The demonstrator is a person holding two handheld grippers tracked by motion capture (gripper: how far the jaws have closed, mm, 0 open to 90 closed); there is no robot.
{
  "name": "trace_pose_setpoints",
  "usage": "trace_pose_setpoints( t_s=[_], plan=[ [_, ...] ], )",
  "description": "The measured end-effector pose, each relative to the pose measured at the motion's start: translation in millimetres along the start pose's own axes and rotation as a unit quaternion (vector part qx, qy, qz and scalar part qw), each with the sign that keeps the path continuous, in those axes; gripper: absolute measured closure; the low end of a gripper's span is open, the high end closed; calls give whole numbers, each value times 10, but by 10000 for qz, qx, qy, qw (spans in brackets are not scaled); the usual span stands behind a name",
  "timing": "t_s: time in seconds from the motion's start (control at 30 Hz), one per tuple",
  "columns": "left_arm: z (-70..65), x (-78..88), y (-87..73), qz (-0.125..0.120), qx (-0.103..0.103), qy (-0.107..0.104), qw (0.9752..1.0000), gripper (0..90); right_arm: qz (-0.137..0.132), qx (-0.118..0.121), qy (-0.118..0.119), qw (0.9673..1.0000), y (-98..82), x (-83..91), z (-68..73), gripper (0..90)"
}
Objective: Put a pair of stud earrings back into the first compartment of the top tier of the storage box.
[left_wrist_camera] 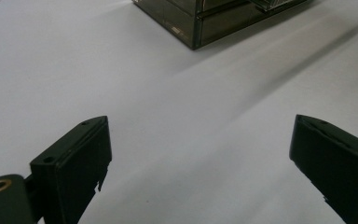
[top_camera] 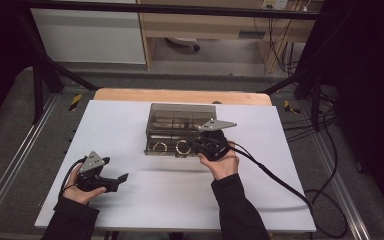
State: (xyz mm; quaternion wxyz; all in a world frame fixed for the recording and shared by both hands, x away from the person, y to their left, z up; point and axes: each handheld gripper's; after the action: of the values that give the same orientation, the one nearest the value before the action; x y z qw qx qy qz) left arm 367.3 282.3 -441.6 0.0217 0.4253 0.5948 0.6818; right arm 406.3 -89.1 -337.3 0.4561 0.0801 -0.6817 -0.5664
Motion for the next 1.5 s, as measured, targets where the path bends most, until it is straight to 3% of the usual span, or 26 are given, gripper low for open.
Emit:
trace_pose_setpoints(
  t_s=[1.5],
  plan=[
    [-1, -6, -3, 13, 5, -22, 10000, 54, 22, -71, -25, 10000, 207, -515, 159, 872]
  ],
)
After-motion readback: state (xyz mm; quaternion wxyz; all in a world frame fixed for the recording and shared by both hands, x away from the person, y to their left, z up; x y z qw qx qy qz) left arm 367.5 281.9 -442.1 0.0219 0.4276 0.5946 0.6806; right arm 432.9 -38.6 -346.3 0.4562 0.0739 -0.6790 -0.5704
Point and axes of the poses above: each handheld gripper's, and its own axes: x roughly backward along the jaws, y roughly out of its top, z roughly to its left, and after that the axes turned 4 degrees about x, right-handed
